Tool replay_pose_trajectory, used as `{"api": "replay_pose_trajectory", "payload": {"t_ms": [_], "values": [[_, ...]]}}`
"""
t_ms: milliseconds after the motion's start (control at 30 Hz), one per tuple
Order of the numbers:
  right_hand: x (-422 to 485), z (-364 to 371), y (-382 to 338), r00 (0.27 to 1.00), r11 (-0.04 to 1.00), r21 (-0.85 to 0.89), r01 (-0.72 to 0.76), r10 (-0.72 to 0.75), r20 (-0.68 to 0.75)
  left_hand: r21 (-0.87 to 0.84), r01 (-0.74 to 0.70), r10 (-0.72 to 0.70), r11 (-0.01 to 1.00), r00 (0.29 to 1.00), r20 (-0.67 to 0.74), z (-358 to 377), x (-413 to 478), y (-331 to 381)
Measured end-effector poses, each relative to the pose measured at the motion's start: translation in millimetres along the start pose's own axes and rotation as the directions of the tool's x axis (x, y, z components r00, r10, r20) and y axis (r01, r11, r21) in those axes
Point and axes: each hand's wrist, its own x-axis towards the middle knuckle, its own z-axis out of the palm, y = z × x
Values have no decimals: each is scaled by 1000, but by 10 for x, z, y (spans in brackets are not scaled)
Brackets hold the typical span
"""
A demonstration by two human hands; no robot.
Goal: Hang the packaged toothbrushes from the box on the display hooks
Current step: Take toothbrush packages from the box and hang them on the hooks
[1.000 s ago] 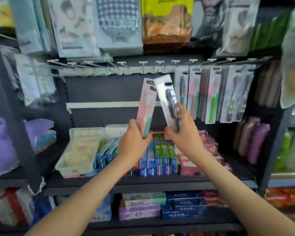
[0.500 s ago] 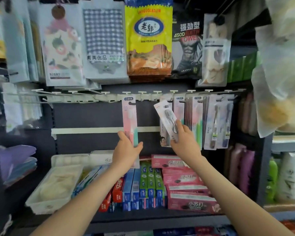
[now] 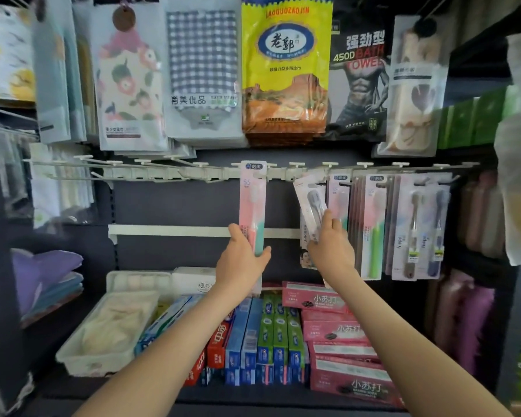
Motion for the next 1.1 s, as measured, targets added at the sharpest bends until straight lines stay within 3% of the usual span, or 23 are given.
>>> {"api": "replay_pose_trajectory", "payload": {"t_ms": [167, 300, 467, 633, 867, 1100], "values": [[-7, 121, 45, 995, 998, 51, 23, -18, -96, 69, -1, 0, 998, 1000, 18, -57, -12, -91], [37, 98, 101, 968, 997, -65, 40, -55, -245, 111, -21, 19, 994, 1000, 19, -104, -75, -168], [94, -36, 162, 971, 984, -175, 39, -79, -226, 127, -20, 16, 992, 999, 31, -109, -84, -199], [61, -15, 91, 984, 986, -168, -10, -20, -176, 142, -48, 42, 989, 998, 45, -120, -116, -145], [15, 41, 159, 941, 995, -90, -42, 9, -338, 154, -64, 57, 986, 997, 49, -196, -164, -231], [39, -16, 59, 993, 994, 104, -28, 39, -109, 158, -46, 40, 986, 998, 41, -233, -173, -224]]}}
